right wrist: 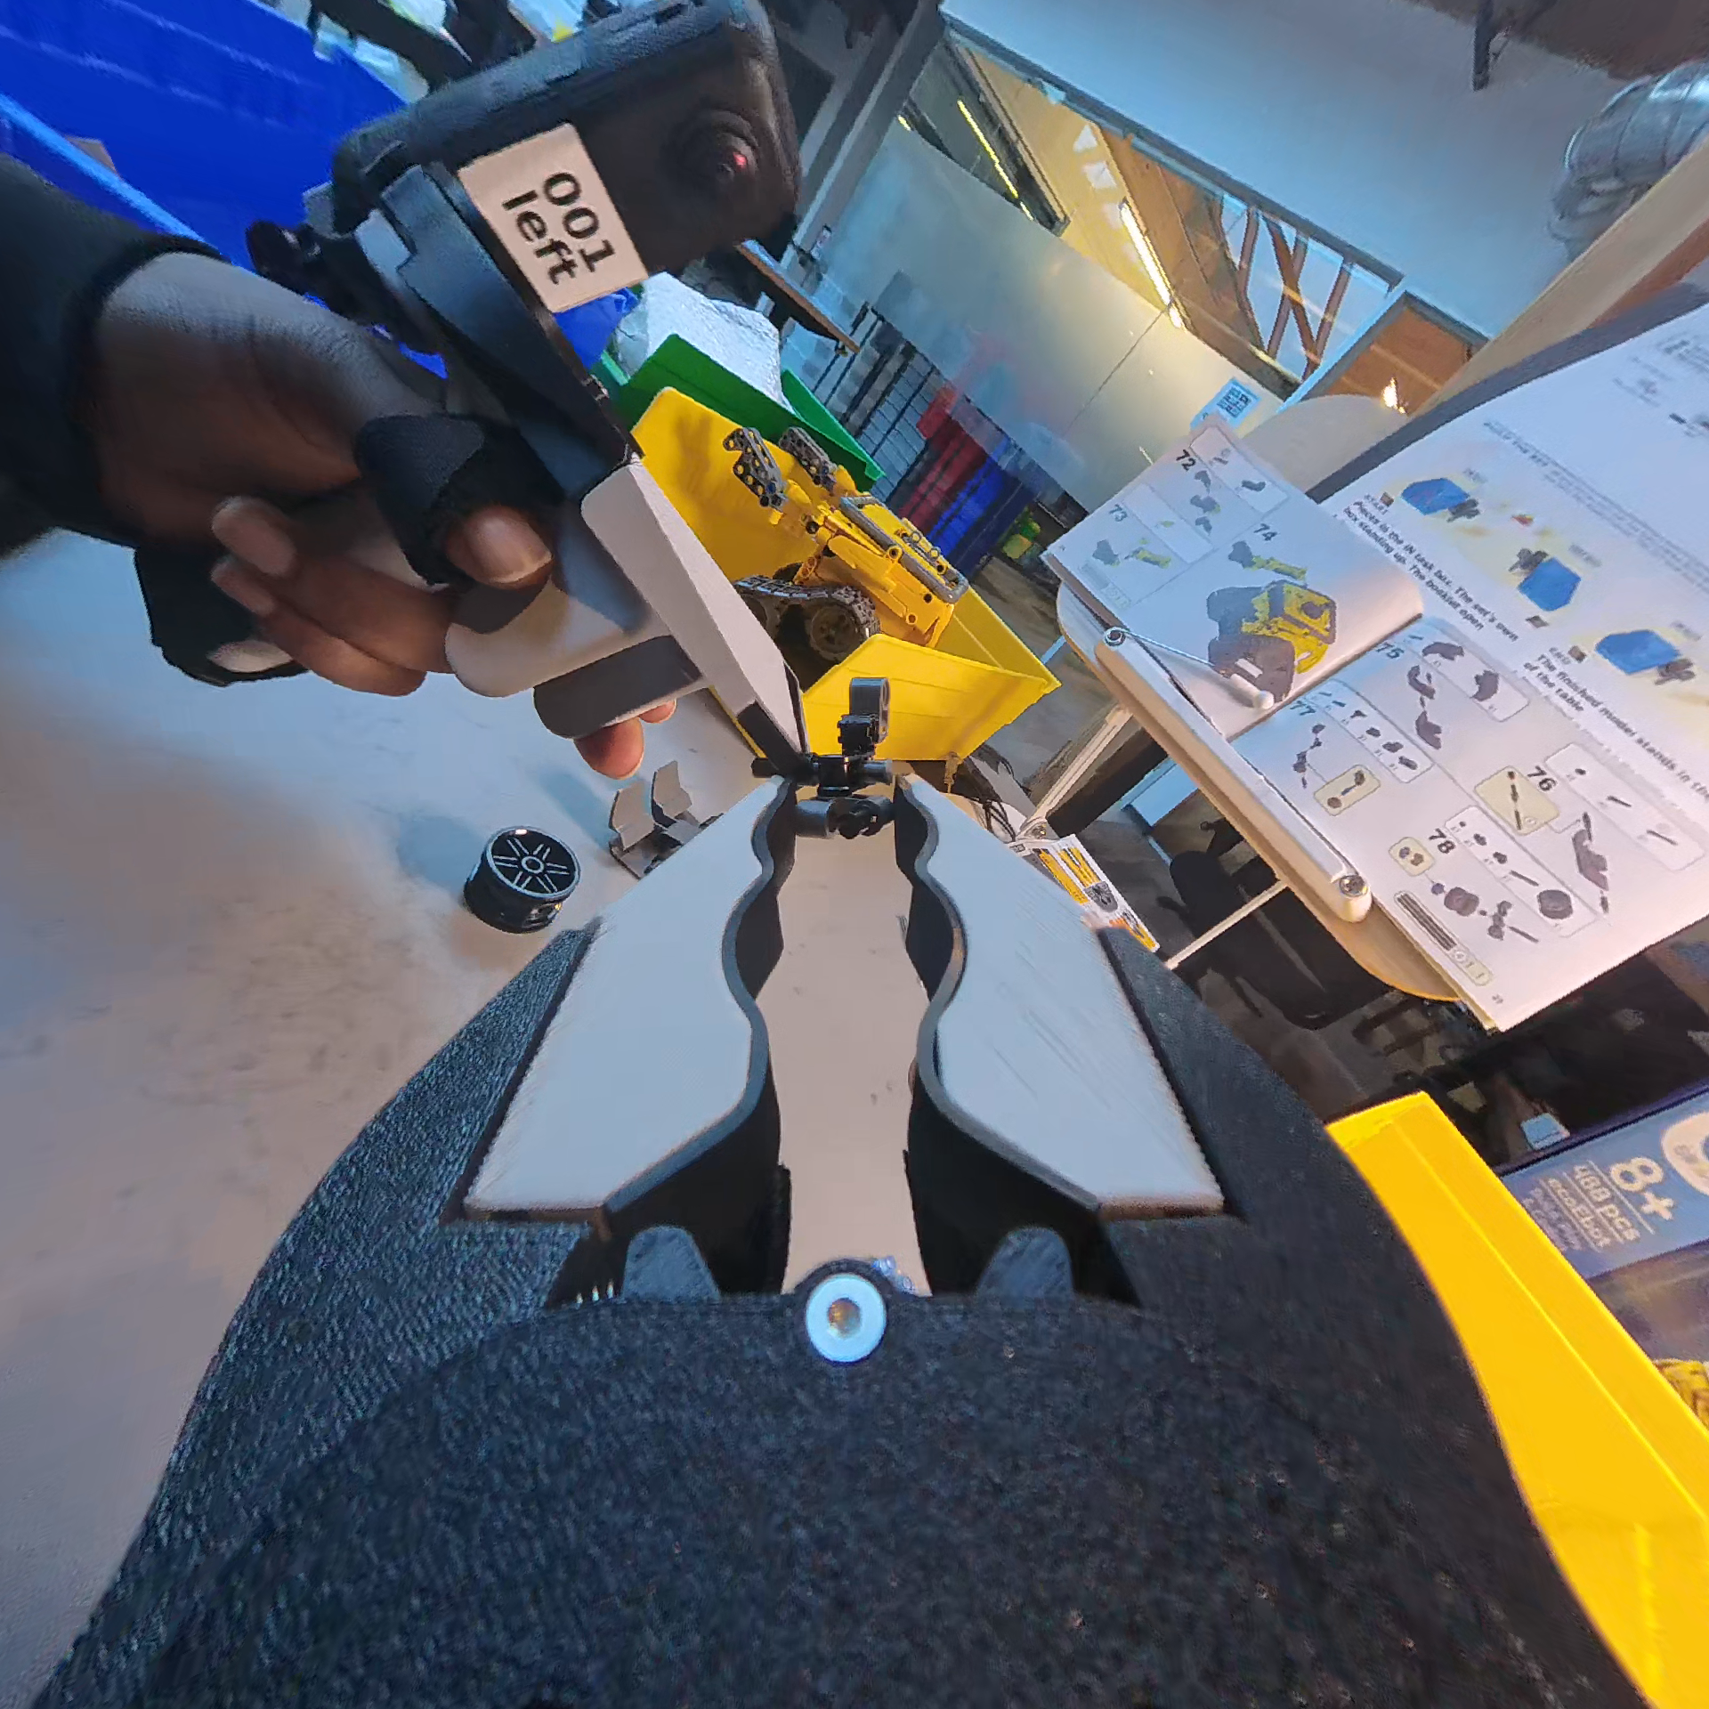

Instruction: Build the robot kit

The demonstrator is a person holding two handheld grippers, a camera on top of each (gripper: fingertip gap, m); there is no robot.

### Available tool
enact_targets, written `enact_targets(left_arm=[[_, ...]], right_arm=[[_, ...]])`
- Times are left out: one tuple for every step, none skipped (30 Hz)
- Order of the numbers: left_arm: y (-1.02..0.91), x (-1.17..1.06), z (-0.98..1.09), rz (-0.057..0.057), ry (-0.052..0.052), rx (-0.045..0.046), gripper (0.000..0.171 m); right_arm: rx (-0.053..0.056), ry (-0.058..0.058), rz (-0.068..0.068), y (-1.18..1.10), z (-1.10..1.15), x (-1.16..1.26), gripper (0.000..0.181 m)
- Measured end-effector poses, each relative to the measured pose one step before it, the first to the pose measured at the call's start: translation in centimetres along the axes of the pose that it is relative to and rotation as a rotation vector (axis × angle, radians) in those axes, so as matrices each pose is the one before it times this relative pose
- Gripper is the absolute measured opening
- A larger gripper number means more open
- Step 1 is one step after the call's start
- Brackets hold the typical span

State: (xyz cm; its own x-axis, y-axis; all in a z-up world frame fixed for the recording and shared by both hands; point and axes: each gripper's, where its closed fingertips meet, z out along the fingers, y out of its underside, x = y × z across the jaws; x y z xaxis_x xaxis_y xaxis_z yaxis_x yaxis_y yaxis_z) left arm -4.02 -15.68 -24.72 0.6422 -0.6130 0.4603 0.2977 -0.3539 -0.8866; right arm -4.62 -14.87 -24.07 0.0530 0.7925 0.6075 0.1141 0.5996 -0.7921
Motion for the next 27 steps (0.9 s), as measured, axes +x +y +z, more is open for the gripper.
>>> enact_targets(left_arm=[[0.126,0.051,0.036,-0.0041,0.0040,-0.00985,0.005],[0.182,0.052,0.050,-0.0014,0.0031,-0.01200,0.005],[0.187,0.055,0.067,-0.0028,0.0042,-0.01268,0.005],[0.180,0.072,0.062,-0.0046,0.0062,-0.01150,0.005],[0.090,0.070,0.041,-0.0069,0.0077,-0.00626,0.005],[0.043,0.048,0.023,-0.0078,0.0057,-0.00271,0.005],[0.061,-0.004,-0.013,-0.0061,0.0029,-0.00470,0.005],[0.109,-0.050,-0.045,-0.0054,0.0028,-0.00815,0.005],[0.089,-0.015,-0.067,-0.0058,0.0060,-0.00709,0.005],[0.020,0.030,-0.037,-0.0066,0.0053,-0.00347,0.005],[0.013,-0.013,-0.022,-0.0009,-0.0012,-0.00268,0.005],[-0.003,-0.024,-0.004,0.0049,-0.0040,-0.00298,0.005],[0.016,-0.032,-0.007,0.0034,-0.0038,-0.00269,0.005],[0.018,-0.072,-0.009,-0.0011,-0.0044,-0.00207,0.005],[0.050,-0.132,0.001,-0.0023,-0.0062,-0.00217,0.005],[0.086,-0.173,0.017,-0.0002,-0.0110,-0.00407,0.005],[0.058,-0.251,0.026,0.0015,-0.0182,-0.00327,0.004],[0.068,-0.267,0.014,0.0040,-0.0199,-0.00383,0.004],[0.060,-0.308,-0.002,0.0042,-0.0217,-0.00458,0.004],[0.034,-0.260,-0.018,0.0102,-0.0205,-0.00376,0.004],[0.063,-0.231,-0.005,0.0134,-0.0200,-0.00540,0.004],[0.004,-0.135,0.014,0.0129,-0.0158,-0.00253,0.004],[0.028,-0.134,0.039,0.0126,-0.0164,-0.00300,0.004],[0.085,-0.135,0.075,0.0192,-0.0203,-0.00762,0.004],[0.173,-0.163,0.088,0.0275,-0.0249,-0.01261,0.004],[0.170,-0.135,0.095,0.0291,-0.0257,-0.01320,0.003],[0.069,-0.091,0.066,0.0210,-0.0198,-0.00650,0.003]], right_arm=[[0.0021,-0.0160,-0.0149,0.039,-0.053,-0.186,0.021],[0.0016,-0.0136,-0.0185,0.048,-0.104,-0.113,0.021],[0.0006,-0.0169,-0.0160,0.079,-0.128,-0.129,0.021],[0.0011,-0.0174,-0.0022,0.082,-0.114,-0.113,0.021],[0.0049,-0.0133,0.0142,0.033,-0.101,-0.075,0.020],[0.0033,-0.0078,0.0232,0.073,-0.033,-0.020,0.020],[0.0047,-0.0043,0.0341,0.085,-0.013,0.026,0.020],[0.0056,-0.0051,0.0518,0.094,-0.012,0.103,0.020],[0.0095,-0.0123,0.0547,0.015,-0.033,0.071,0.020],[0.0050,-0.0124,0.0458,0.022,-0.001,0.046,0.020],[0.0021,-0.0057,0.0306,0.024,-0.001,0.104,0.020],[-0.0016,-0.0088,0.0226,0.066,0.036,0.018,0.020],[-0.0021,-0.0084,0.0199,0.083,0.035,-0.018,0.020],[-0.0084,-0.0085,0.0252,0.187,0.058,-0.010,0.021],[-0.0120,-0.0097,0.0278,0.255,0.061,-0.019,0.021],[-0.0116,-0.0098,0.0341,0.251,0.080,-0.014,0.021],[-0.0171,-0.0138,0.0462,0.330,0.088,-0.020,0.022],[-0.0084,-0.0170,0.0495,0.186,0.018,-0.024,0.023],[0.0037,-0.0130,0.0491,-0.066,-0.074,0.023,0.024],[0.0060,-0.0129,0.0418,-0.187,-0.119,-0.001,0.025],[0.0028,0.0030,0.0275,-0.191,-0.091,0.162,0.026],[-0.0113,0.0092,0.0110,0.020,0.007,0.162,0.026],[-0.0191,0.0047,0.0002,0.185,0.110,0.001,0.026],[-0.0135,0.0035,-0.0018,0.179,0.175,-0.130,0.026],[-0.0148,0.0021,0.0025,0.217,0.234,-0.199,0.026],[-0.0174,0.0169,-0.0024,0.259,0.206,0.031,0.026],[-0.0193,0.0239,-0.0088,0.280,0.152,0.207,0.026]])
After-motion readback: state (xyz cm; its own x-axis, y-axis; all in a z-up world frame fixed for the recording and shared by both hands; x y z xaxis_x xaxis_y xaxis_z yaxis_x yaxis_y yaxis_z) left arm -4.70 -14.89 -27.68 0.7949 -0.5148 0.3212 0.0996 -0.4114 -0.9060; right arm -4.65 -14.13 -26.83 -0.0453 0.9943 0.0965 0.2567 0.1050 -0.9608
